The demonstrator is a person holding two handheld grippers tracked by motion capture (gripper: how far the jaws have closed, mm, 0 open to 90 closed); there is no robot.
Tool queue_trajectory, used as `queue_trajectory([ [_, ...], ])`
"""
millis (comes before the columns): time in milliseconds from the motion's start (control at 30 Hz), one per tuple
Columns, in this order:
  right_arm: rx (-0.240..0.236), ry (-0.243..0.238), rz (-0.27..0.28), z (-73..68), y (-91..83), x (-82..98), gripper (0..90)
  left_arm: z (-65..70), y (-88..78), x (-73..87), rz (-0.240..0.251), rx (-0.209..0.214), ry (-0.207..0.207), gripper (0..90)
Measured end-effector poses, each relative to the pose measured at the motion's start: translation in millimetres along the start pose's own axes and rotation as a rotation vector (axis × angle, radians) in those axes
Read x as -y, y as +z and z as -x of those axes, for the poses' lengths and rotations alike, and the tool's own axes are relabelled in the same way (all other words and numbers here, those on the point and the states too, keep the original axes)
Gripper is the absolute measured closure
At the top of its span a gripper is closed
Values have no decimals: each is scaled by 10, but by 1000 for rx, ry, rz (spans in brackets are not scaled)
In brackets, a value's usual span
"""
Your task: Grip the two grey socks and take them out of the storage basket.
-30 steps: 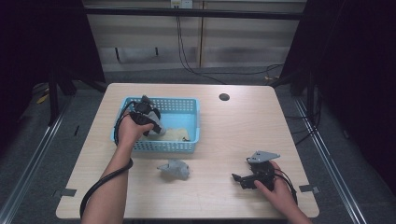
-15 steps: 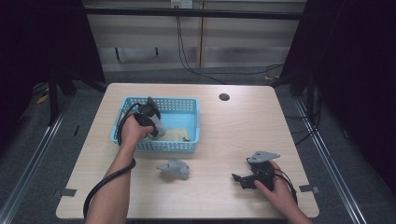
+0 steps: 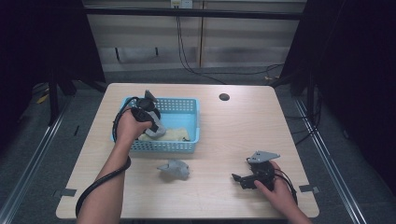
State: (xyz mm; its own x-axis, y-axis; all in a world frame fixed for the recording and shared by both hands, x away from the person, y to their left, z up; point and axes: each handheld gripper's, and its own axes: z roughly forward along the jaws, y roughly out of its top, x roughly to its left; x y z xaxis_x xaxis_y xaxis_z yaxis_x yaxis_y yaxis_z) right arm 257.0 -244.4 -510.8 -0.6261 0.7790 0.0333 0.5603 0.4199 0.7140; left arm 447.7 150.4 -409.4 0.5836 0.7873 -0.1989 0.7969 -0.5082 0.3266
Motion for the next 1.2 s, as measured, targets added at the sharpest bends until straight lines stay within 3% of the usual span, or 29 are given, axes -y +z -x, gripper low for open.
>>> queue_trajectory([
  [33,0,0,0,0,0,0,110,-39,5,6,28,-20,-18,882],
  [100,0,0,0,0,0,0,110,-97,40,14,96,-68,-28,650],
  [200,0,3,-2,-1,-1,0,110,-165,153,25,78,-96,-28,507],
  [267,-1,1,0,0,0,0,110,-207,214,35,76,-124,-58,472],
  [367,-1,3,-2,-1,-1,0,110,-288,294,60,71,-126,-83,453],
  [433,-1,4,-2,-2,-2,0,110,-321,337,77,64,-134,-101,460],
  [667,-2,5,-2,-2,-2,0,110,-350,413,76,29,-142,-105,562],
  [833,-3,-3,1,1,1,0,110,-369,416,71,-17,-111,-125,841],
  [933,-3,-7,4,4,3,0,110,-330,352,47,-24,-108,-130,861],
  [1200,-3,-7,5,3,3,0,110,-182,84,-47,-4,-74,-75,863],
])
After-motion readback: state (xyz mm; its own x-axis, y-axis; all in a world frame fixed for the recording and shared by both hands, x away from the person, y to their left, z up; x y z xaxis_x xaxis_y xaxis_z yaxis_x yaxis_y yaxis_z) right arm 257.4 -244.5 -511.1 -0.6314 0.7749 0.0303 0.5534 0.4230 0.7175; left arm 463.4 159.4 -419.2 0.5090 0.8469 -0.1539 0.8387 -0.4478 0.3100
